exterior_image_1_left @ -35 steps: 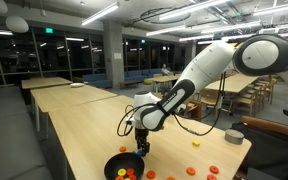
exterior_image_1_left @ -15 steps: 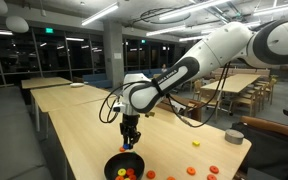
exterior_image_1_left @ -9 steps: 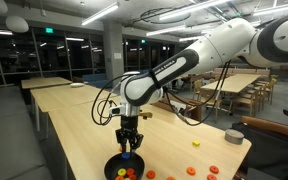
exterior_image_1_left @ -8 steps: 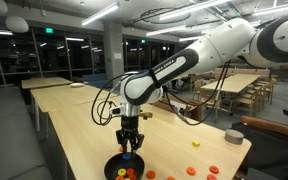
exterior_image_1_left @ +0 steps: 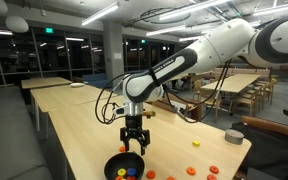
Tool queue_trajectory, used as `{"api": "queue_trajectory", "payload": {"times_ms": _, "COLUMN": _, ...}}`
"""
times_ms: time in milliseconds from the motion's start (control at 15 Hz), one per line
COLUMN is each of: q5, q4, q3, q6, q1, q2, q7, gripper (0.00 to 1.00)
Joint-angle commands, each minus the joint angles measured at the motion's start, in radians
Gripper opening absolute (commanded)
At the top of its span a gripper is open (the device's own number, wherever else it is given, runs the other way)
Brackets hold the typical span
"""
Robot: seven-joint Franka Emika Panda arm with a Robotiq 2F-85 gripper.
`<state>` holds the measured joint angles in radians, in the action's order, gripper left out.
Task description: Put the round yellow, orange, blue blocks and another orange block in the black bowl respectively
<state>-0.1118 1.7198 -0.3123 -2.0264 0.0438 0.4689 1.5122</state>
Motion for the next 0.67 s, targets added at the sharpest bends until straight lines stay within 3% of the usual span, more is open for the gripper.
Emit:
{"api": "queue_trajectory", "payload": {"times_ms": 0, "q5": 0.024, "q4": 0.034, "q3": 0.069, "q6": -0.055, "q1": 0.045, "q2": -0.037, "q7": -0.140, "gripper": 1.00}}
{"api": "queue_trajectory", "payload": {"times_ms": 600, "q5": -0.022, "q4": 0.315, "q3": 0.108, "q6": -0.298, "q1": 0.040, "q2": -0.181, "q7": -0.535, "gripper": 1.00}}
